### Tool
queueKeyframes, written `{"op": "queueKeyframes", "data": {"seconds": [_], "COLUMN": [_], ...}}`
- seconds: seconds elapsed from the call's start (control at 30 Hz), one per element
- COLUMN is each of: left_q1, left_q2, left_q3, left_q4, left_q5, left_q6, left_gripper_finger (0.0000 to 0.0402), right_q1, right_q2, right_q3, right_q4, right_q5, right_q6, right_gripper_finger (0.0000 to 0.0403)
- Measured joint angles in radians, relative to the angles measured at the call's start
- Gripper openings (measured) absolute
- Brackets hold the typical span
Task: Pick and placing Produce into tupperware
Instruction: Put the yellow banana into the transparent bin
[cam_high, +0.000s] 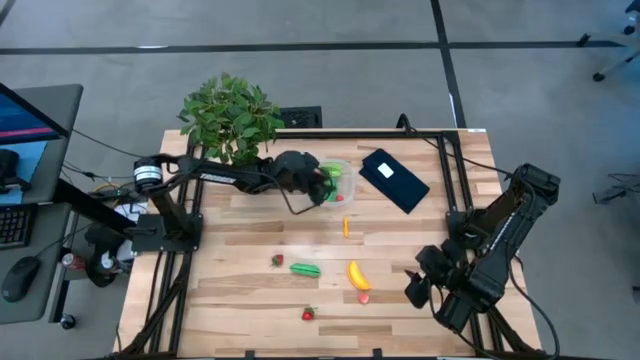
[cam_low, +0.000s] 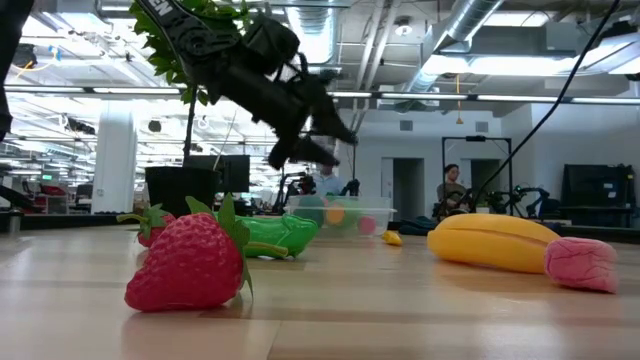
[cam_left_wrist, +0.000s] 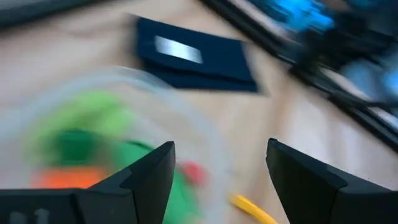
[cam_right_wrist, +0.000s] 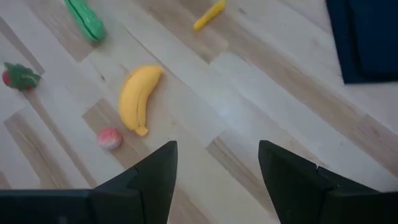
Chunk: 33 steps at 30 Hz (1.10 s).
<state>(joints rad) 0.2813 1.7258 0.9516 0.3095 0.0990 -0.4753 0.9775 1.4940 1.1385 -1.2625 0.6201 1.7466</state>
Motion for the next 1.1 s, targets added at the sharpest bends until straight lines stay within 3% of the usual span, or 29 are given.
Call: {"op": "queueKeyframes", "data": {"seconds": [0.23, 0.4, 0.53, 0.7, 0.97, 1.1], "left_q1": [-0.037, -0.086, -0.13, -0.191, -0.265, -0.284], "left_q2": [-0.062, -0.097, -0.127, -0.163, -0.324, -0.464], "left_q3": [0.0, 0.0, 0.0, -0.001, -0.118, -0.201], "left_q4": [-0.104, -0.268, -0.47, -0.688, -0.707, -0.707], "left_q5": [0.389, 0.495, 0.484, 0.396, 0.201, 0.123], "left_q6": [0.098, 0.145, 0.222, 0.292, 0.26, 0.208], "left_gripper_finger": [0.0241, 0.0241, 0.0241, 0.0241, 0.0241, 0.0241], "right_q1": [-0.049, -0.102, -0.144, -0.195, -0.247, -0.26], "right_q2": [0.0, 0.0, 0.0, 0.0, 0.0, 0.0], "right_q3": [0.0, 0.0, 0.0, -0.019, -0.212, -0.25], "right_q4": [0.01, 0.026, 0.052, 0.193, 0.742, 0.792], "right_q5": [0.02, 0.02, 0.011, -0.011, -0.167, -0.167], "right_q6": [-0.086, -0.181, -0.252, -0.4, -0.562, -0.498], "right_gripper_finger": [0.0216, 0.0216, 0.0216, 0.0216, 0.0216, 0.0216]}}
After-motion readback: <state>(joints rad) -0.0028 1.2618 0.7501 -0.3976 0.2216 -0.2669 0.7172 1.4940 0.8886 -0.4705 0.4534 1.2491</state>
